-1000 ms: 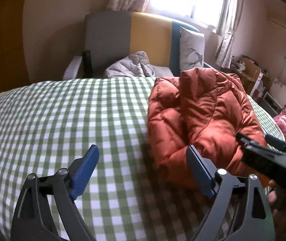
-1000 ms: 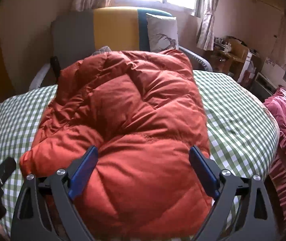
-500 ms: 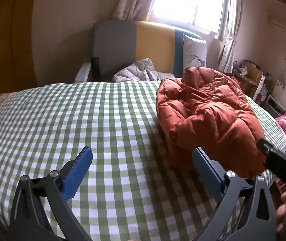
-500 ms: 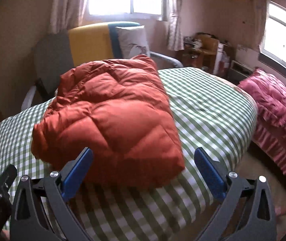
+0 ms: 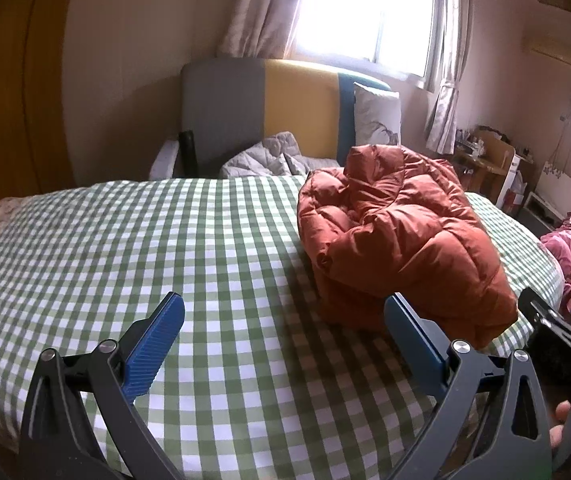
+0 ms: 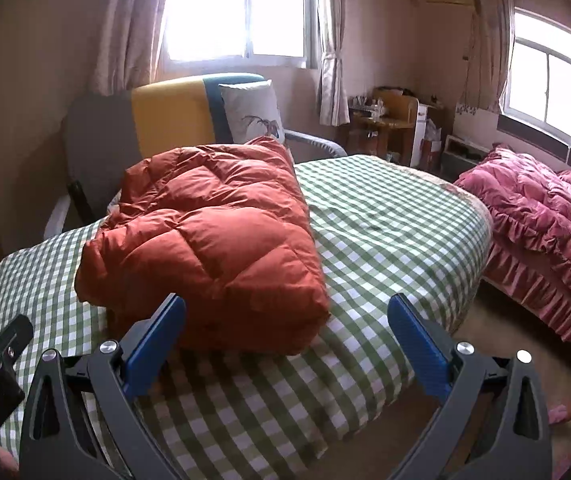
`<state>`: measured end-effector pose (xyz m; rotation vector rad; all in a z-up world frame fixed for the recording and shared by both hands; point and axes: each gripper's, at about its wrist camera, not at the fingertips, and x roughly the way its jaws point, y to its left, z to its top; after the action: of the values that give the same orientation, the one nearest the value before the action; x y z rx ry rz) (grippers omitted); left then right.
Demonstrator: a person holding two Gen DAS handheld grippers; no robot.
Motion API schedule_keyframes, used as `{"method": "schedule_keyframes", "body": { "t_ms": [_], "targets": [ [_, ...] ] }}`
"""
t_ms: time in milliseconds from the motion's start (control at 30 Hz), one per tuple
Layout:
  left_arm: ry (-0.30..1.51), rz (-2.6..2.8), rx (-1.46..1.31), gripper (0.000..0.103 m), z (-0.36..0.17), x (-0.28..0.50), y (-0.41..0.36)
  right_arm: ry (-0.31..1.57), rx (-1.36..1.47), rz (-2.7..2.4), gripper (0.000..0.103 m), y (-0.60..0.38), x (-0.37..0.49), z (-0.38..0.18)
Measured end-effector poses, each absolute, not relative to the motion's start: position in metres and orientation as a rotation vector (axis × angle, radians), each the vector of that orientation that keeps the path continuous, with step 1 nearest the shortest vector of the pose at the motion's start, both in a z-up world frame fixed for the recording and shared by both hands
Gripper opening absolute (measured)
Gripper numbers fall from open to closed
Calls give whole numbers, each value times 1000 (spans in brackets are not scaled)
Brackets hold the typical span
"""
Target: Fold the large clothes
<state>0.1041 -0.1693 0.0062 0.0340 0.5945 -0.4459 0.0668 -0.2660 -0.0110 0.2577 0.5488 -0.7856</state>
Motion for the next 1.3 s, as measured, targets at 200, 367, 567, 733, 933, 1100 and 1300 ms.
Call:
{"method": "schedule_keyframes", "body": {
  "t_ms": [200, 367, 567, 733, 933, 1100, 1300],
  "targets": [
    [587, -447, 55, 99, 6, 97, -173, 573, 264, -781, 101, -261, 64, -17],
    [583, -437, 61, 99, 4, 94, -173, 576, 260, -775, 101, -256, 65, -17],
    [584, -430, 62, 99, 3, 93, -171, 579, 255, -766, 101, -251, 66, -17],
    [590, -425, 49, 99, 2, 94, -169, 575, 247, -759, 101, -248, 66, -16],
    [590, -426, 48, 99, 2, 93, -170, 580, 254, -752, 101, -247, 66, -16],
    [588, -425, 52, 99, 1, 94, -169, 581, 256, -744, 101, -247, 67, -17],
    [586, -427, 59, 99, 1, 95, -167, 583, 260, -740, 101, -244, 67, -19]
  ]
}}
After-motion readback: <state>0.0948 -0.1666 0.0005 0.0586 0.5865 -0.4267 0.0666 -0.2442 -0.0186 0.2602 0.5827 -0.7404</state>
